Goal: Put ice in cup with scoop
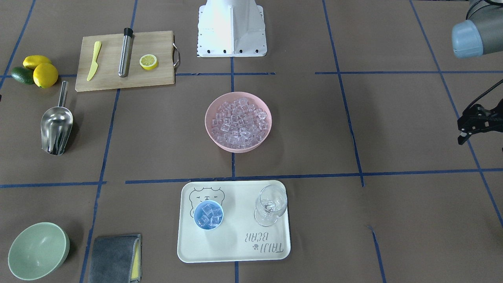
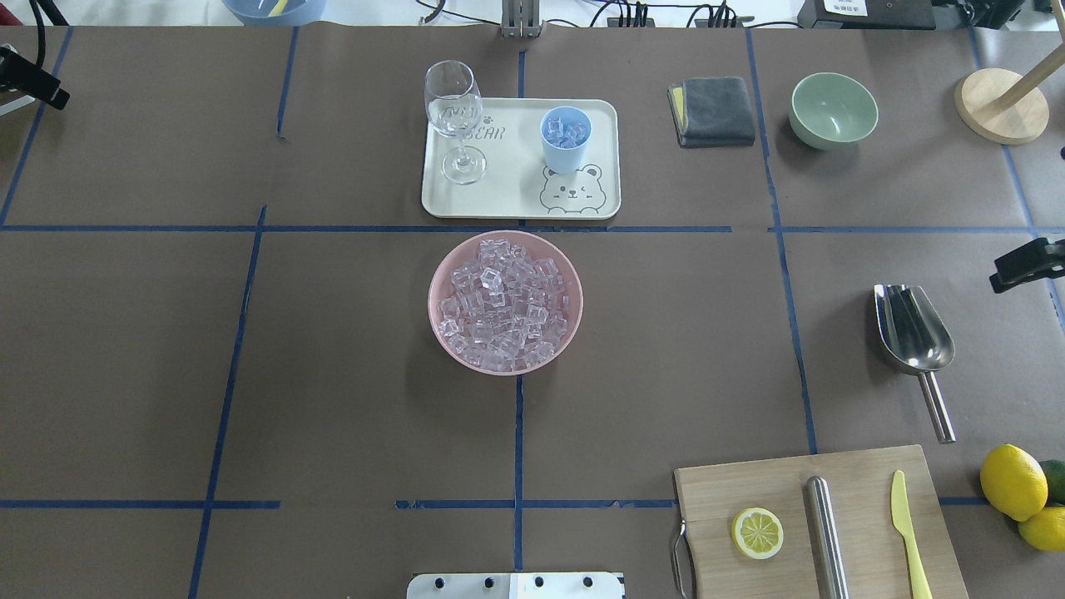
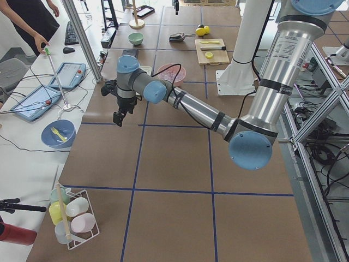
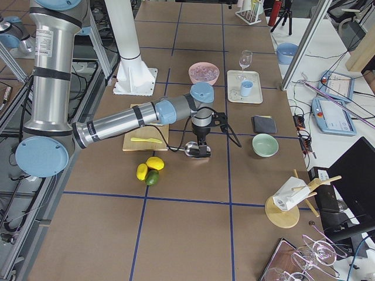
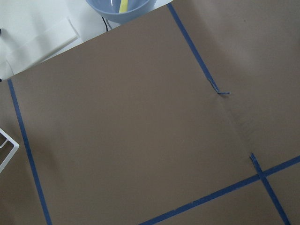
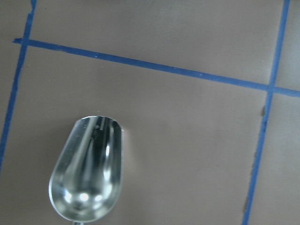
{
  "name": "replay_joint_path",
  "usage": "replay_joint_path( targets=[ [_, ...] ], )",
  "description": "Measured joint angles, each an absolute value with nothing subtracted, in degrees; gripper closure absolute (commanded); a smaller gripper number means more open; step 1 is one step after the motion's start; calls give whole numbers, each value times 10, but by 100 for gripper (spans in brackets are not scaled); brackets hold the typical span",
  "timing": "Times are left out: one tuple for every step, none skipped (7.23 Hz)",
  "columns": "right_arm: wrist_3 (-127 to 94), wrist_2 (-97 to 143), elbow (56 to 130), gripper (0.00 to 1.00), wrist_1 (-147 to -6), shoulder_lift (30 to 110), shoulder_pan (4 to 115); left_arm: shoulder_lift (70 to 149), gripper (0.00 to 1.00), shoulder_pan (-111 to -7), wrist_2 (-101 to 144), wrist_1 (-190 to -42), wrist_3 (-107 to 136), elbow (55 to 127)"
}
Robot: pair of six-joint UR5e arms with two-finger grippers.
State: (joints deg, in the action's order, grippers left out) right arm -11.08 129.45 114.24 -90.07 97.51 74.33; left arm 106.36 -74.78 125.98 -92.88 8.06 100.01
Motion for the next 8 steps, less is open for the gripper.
replay_joint_path(
  targets=[
    [-24,1324,1107,0,-900,976,796,1045,0,-766,1274,-926,55,999],
    [37,1344,1071,0,-900,977,839,1022,0,-786,1281,-924,18,996],
    [67,1352,1046,0,-898,975,865,995,0,-807,1283,-924,-23,994],
    [79,1353,1033,0,-895,971,875,966,0,-826,1284,-924,-58,993],
    [85,1352,1028,0,-894,968,879,936,0,-843,1284,-924,-81,992],
    [83,1351,1027,0,-893,965,880,911,0,-858,1284,-922,-93,991],
    [68,1352,1022,0,-895,958,880,892,0,-872,1284,-913,-97,986],
    [43,1357,1015,0,-898,949,881,883,0,-885,1284,-903,-99,979]
  ],
)
